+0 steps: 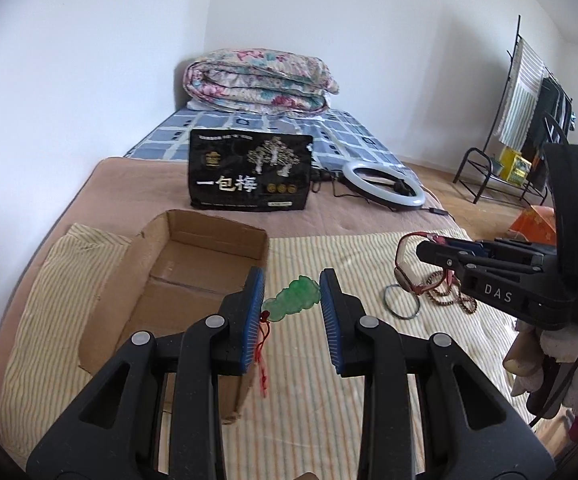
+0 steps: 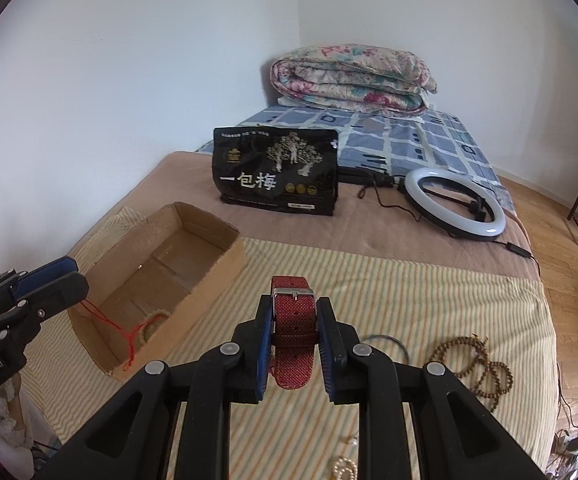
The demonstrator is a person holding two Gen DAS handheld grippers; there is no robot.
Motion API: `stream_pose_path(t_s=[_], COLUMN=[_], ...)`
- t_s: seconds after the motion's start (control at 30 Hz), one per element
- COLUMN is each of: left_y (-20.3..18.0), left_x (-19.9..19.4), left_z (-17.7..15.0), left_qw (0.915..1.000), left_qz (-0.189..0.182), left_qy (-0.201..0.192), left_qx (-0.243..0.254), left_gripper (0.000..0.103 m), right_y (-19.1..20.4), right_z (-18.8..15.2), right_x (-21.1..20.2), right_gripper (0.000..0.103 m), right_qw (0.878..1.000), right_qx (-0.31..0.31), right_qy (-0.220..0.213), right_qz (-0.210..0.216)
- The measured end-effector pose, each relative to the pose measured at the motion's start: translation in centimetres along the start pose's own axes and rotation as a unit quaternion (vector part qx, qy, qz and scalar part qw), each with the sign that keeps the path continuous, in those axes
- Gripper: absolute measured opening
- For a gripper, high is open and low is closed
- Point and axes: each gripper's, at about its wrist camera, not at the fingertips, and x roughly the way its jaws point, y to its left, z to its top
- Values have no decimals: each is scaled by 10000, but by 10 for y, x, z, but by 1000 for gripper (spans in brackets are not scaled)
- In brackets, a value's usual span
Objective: Organize jewelry
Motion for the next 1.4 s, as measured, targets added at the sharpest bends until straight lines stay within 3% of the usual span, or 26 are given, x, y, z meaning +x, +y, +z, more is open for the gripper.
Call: stream_pose_path(t_s=[0.63, 1.4], left_y=[81, 94], left_x=[0, 25], left_z=[9, -5], left_qw=[9978, 9958], left_qz=[596, 890], left_qy=[-79, 183], left_qx=[-296, -133], left_gripper=[28, 28], right_y=[73, 99], right_z=[33, 44], right_x=[49, 113], right_gripper=[20, 20], right_qw=[9983, 9971], right_qx=[-138, -146], right_qy=[-97, 81], right_qz=[562, 744])
